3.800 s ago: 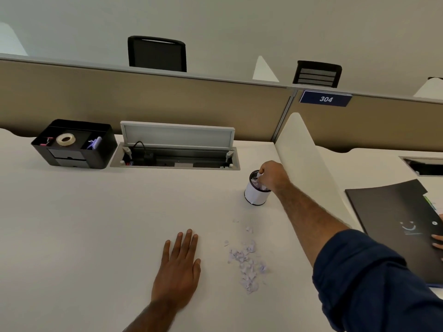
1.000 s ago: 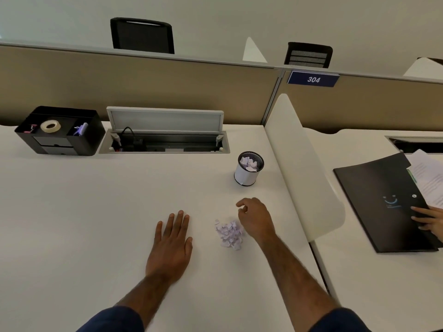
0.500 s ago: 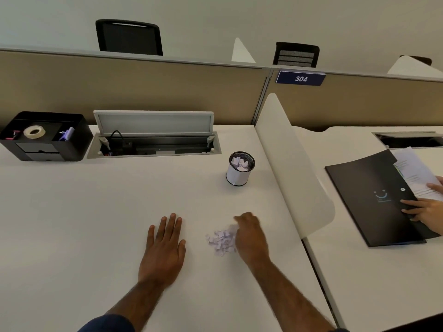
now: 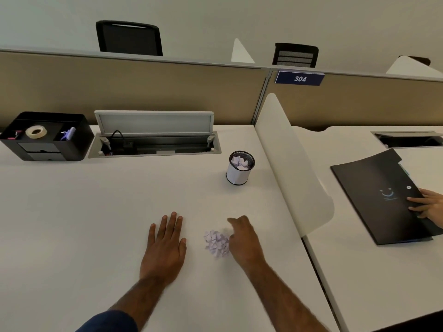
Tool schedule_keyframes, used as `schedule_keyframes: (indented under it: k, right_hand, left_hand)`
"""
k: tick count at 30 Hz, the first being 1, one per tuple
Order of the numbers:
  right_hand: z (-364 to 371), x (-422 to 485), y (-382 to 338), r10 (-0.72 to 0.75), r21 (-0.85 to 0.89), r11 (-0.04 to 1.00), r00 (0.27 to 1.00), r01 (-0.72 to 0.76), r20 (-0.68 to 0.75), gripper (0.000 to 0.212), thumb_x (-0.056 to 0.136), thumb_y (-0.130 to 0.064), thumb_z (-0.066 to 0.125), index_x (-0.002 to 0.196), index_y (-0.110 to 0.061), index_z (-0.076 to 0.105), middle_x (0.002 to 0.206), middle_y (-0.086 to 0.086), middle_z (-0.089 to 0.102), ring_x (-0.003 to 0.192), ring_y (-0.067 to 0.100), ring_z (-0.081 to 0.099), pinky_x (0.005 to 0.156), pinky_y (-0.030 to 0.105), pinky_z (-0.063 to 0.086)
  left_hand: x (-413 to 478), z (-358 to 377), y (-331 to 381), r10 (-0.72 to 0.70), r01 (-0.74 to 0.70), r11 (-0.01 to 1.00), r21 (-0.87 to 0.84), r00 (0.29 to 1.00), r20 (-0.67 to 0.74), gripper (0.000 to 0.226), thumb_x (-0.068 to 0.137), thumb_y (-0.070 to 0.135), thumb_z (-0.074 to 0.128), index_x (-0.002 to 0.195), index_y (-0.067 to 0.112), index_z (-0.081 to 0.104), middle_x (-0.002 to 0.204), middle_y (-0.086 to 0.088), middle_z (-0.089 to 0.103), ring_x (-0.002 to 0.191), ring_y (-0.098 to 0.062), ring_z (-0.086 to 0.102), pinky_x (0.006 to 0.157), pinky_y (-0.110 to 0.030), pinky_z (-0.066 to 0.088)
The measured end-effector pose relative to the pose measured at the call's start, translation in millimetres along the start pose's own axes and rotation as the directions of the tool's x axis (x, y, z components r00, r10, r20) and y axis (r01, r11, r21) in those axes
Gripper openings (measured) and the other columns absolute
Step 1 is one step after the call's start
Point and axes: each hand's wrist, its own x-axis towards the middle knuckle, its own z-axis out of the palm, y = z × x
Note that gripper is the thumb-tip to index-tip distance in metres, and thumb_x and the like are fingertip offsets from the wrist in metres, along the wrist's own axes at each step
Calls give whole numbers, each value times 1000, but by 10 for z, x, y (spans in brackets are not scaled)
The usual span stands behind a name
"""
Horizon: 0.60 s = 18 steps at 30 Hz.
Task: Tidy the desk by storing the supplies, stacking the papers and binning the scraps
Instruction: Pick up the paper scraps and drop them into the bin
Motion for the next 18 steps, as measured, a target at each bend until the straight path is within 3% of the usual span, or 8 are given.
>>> schedule_keyframes:
  k: [2,6,9,12,15,18]
  right_hand:
    - [-103,25,48,-16,-10,1000,999,16,30,58,91,-14,58,146,-24,44,141,4,42,129,24,47,103,33,43]
    - [-64,-26,-38,-160,-241,937,924,252,347,84,83,-31,73,153,-36,26,162,1,15,142,27,27,102,44,47]
    - [99,-22,-117,-291,-374,824,885,425,364,68,90,-21,64,150,-30,33,161,8,19,136,33,35,91,47,53]
    - [243,-26,-115,-388,-412,786,887,461,252,36,97,-18,57,132,-16,53,142,12,44,118,32,51,77,44,58]
    - [315,-72,-90,-433,-433,775,885,462,170,15,86,-18,73,99,-11,69,107,9,62,91,26,64,53,35,58]
    - [356,-64,-53,-468,-469,752,876,463,114,27,75,-34,85,72,-16,65,80,1,58,69,17,60,38,24,43]
  left_hand:
    - [2,2,-4,1,-1,1000,-1,1000,2,66,103,45,14,164,22,3,172,1,-1,159,-19,-2,125,-39,-12]
    - [-12,14,-13,-2,2,1000,1,1000,12,67,103,46,11,164,23,-1,172,2,-6,159,-19,-7,125,-39,-14]
    - [-12,16,-11,-6,6,1000,-7,1000,16,67,103,47,10,164,24,-2,172,3,-8,159,-18,-9,125,-38,-16]
    - [-8,7,-2,-4,4,1000,-1,1000,16,67,103,47,11,164,23,0,173,2,-5,159,-18,-7,125,-39,-14]
    - [-15,0,-2,-2,2,1000,9,1000,15,67,103,47,10,164,23,1,173,1,-4,159,-19,-4,125,-40,-13]
    - [-21,-6,-3,-4,4,1000,4,1000,21,67,102,47,8,164,23,-1,172,2,-5,159,-19,-6,125,-40,-13]
